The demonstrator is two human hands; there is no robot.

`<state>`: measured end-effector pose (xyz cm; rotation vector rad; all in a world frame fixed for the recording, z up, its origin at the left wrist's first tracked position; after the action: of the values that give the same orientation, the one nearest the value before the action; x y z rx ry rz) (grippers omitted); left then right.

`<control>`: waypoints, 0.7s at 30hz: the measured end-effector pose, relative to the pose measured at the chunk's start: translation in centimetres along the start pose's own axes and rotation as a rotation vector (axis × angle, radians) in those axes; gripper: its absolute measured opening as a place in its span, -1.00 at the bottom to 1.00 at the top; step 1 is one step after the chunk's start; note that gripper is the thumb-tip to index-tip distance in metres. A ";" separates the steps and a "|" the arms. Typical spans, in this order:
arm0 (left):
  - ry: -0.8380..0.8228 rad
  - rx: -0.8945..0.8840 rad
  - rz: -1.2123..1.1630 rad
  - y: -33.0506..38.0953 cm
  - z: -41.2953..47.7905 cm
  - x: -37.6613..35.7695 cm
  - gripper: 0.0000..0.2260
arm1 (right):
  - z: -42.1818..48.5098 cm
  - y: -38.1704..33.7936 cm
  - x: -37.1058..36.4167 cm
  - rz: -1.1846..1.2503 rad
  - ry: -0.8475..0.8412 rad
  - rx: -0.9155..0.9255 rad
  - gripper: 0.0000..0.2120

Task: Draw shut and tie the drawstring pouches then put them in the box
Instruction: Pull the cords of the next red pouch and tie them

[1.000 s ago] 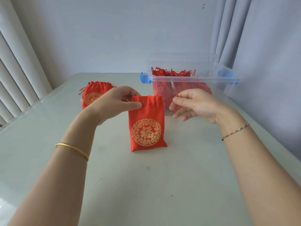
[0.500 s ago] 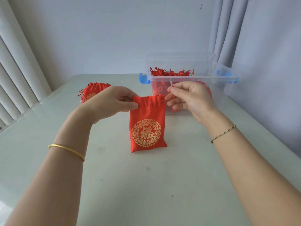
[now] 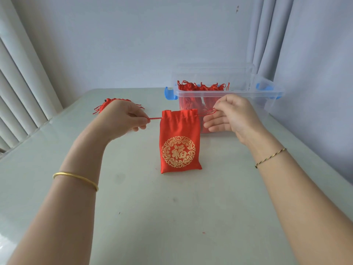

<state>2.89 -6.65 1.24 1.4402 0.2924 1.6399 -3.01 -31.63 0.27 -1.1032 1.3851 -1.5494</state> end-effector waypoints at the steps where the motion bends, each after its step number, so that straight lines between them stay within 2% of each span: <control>1: 0.022 0.007 0.003 -0.1 0.0 0.1 -0.87 | 0.0 0.0 0.3 -0.028 0.003 -0.007 -0.86; 7: 0.147 0.031 0.023 -0.3 -0.2 0.7 -0.94 | -0.1 -0.2 2.2 -0.139 -0.046 -0.034 -0.89; 11: 0.114 0.035 0.024 -0.5 -0.1 0.7 -0.85 | 0.0 0.0 2.7 -0.150 -0.070 -0.020 -0.85; 13: 0.119 0.083 -0.137 -0.9 -0.1 0.6 -0.79 | 0.2 0.2 3.0 -0.143 -0.028 -0.025 -0.83; 17: 0.135 0.227 -0.789 -2.2 -0.3 1.0 -0.75 | 0.9 1.4 4.9 -0.031 0.127 -0.126 -0.81; 21: 0.120 0.222 -1.070 -1.5 -0.3 0.6 -0.73 | 1.2 1.8 5.2 -0.007 0.189 -0.172 -0.78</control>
<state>3.36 -5.26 0.57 1.0137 1.1186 0.8093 -3.63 -37.09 -0.88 -1.0852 1.6691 -1.5969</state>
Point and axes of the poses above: each hand's wrist, its own z-axis towards the middle knuckle, its own x-axis out of the back of the hand, y = z × x, the point moved 4 cm from there along z, towards the middle knuckle, and after that the axes turned 7 degrees about -x, right-handed, at the moved point
